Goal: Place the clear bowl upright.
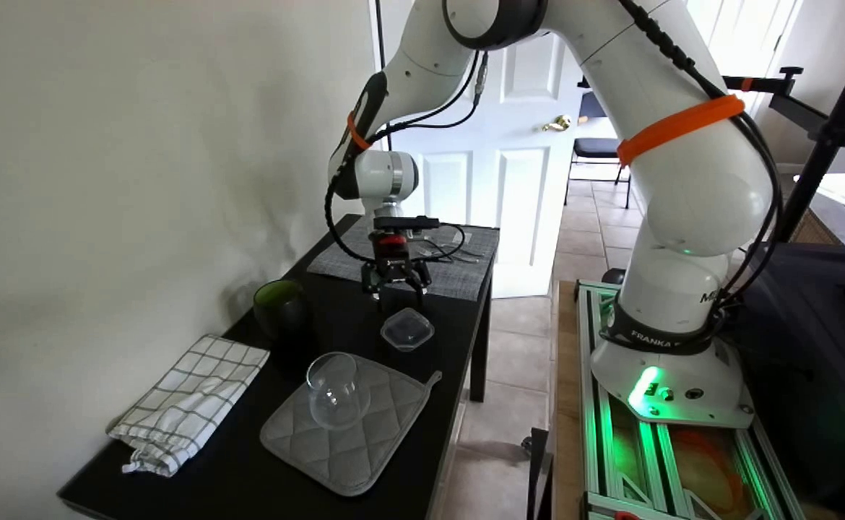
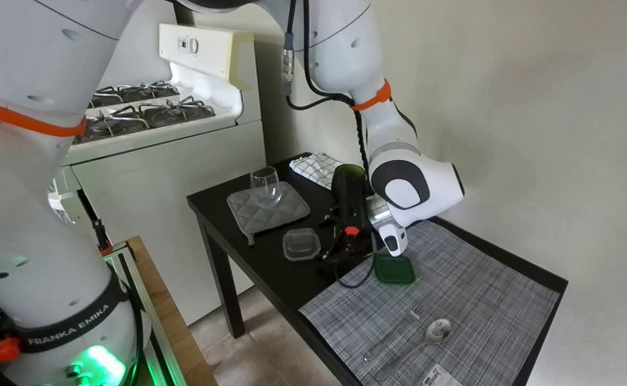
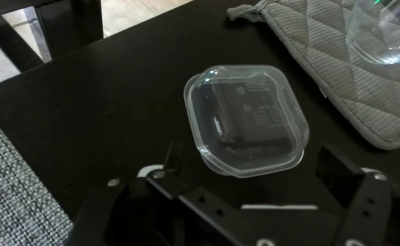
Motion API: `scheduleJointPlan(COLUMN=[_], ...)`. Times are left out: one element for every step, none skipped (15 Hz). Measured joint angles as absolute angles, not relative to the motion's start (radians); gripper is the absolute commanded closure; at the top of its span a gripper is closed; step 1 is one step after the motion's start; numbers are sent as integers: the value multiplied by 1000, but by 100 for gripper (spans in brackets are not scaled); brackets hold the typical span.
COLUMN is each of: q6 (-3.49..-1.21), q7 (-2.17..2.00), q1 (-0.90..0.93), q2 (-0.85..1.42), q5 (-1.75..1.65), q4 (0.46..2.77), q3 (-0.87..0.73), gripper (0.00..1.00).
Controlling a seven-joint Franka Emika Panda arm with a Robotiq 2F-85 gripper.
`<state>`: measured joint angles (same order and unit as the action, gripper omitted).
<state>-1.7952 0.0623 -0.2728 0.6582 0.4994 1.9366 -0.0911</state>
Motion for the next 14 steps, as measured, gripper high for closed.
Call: scheduleJointPlan(q6=[-1795, -1793, -1787, -1778, -1768, -1759, -1749, -1737, -1729, -1727, -1727, -1727, -1731, -1742], q7=[49, 36, 25, 16, 6, 1, -4, -9, -14, -17, -19, -19, -19, -19], q1=[-253, -233, -215, -198, -181, -168, -157, -147, -138, -130, -123, -117, -112, -108], q2=[655, 654, 654, 654, 655, 656, 660, 664, 669, 674, 680, 686, 690, 694], q5=[464, 429, 397, 368, 340, 318, 299, 281, 266, 253, 242, 234, 227, 223], q4=[1925, 1913, 1902, 1890, 1880, 1870, 1861, 1854, 1847, 1841, 1837, 1832, 1830, 1829], q3=[-90, -90, -89, -88, -87, -86, -85, -84, -83, -82, -81, -81, -80, -80], gripper=[0, 0, 0, 0, 0, 0, 0, 0, 0, 0, 0, 0, 0, 0])
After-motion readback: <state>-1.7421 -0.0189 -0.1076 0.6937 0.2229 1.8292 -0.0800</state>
